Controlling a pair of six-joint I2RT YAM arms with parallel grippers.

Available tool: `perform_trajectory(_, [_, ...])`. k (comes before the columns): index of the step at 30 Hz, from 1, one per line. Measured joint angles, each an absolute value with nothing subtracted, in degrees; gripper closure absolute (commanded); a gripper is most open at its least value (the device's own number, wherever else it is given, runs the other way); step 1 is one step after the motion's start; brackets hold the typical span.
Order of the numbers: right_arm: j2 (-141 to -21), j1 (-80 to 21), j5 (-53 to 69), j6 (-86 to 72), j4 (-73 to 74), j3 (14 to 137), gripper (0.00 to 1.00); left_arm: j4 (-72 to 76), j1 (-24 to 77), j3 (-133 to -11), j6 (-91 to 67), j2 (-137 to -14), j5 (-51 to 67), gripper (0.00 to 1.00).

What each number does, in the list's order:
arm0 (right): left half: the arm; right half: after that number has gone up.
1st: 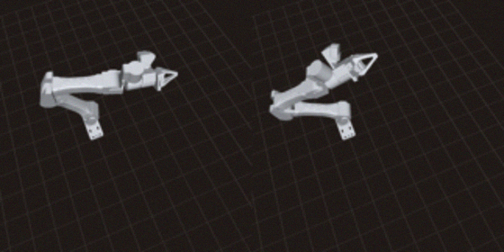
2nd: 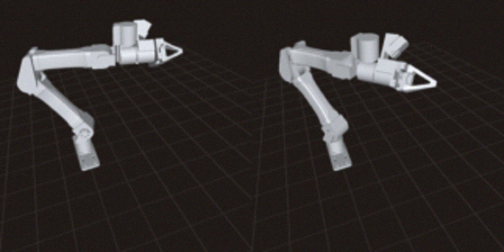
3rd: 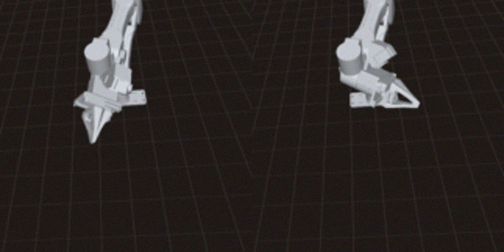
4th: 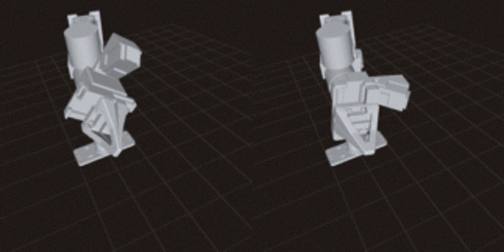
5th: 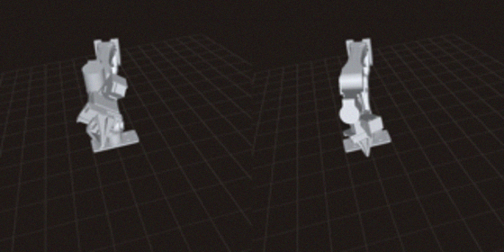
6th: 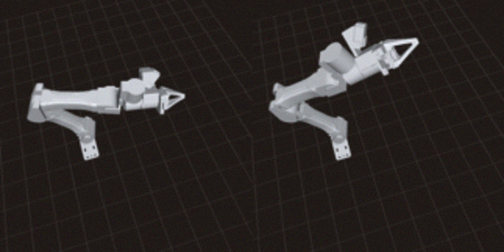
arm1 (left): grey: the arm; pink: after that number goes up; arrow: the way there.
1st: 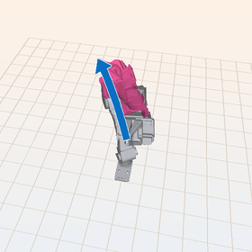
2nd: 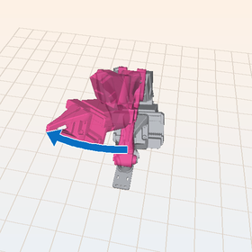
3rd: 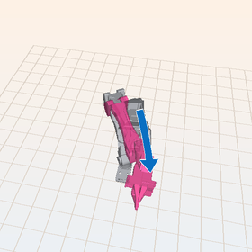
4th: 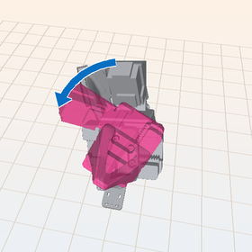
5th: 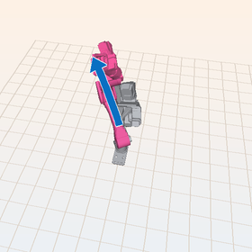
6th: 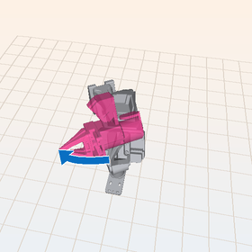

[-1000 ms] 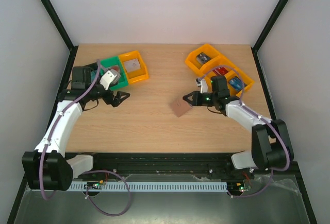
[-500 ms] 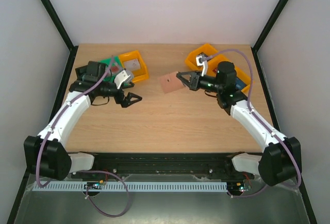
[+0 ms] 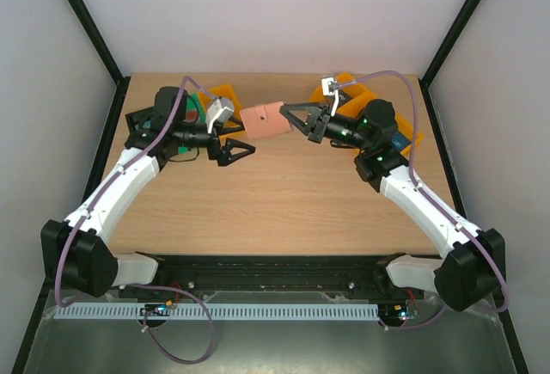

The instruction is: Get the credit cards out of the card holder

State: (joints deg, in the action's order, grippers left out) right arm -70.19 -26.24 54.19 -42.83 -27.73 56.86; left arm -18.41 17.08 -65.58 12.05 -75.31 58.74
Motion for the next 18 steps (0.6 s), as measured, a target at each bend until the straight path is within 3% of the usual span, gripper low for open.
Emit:
perform_trajectory(8, [-70.87, -26.96, 55.33, -44.21, -29.98, 56.86, 0.98, -11.60, 16.84, -65.52, 6.28, -75.42, 60.60, 0.00])
perform_trajectory(11, [-71.13, -27.14, 55.75, -44.56, -30.89, 56.84, 0.98, -8.80, 16.84, -65.52, 3.38, -75.53, 61.54, 0.06])
perform_trajectory(13, [-71.37, -27.33, 56.07, -44.88, -31.57, 56.84, 0.98, -6.46, 16.84, -65.54, 0.78, -75.79, 62.02, 0.23])
perform_trajectory(17, [-71.68, -27.55, 56.60, -45.32, -32.67, 56.84, 0.99, -3.33, 16.84, -65.63, -3.14, -76.47, 63.64, 0.88])
perform_trajectory(18, [-71.72, -27.57, 56.60, -45.36, -32.91, 56.84, 0.98, -3.07, 16.84, -65.63, -3.29, -76.49, 64.14, 0.96])
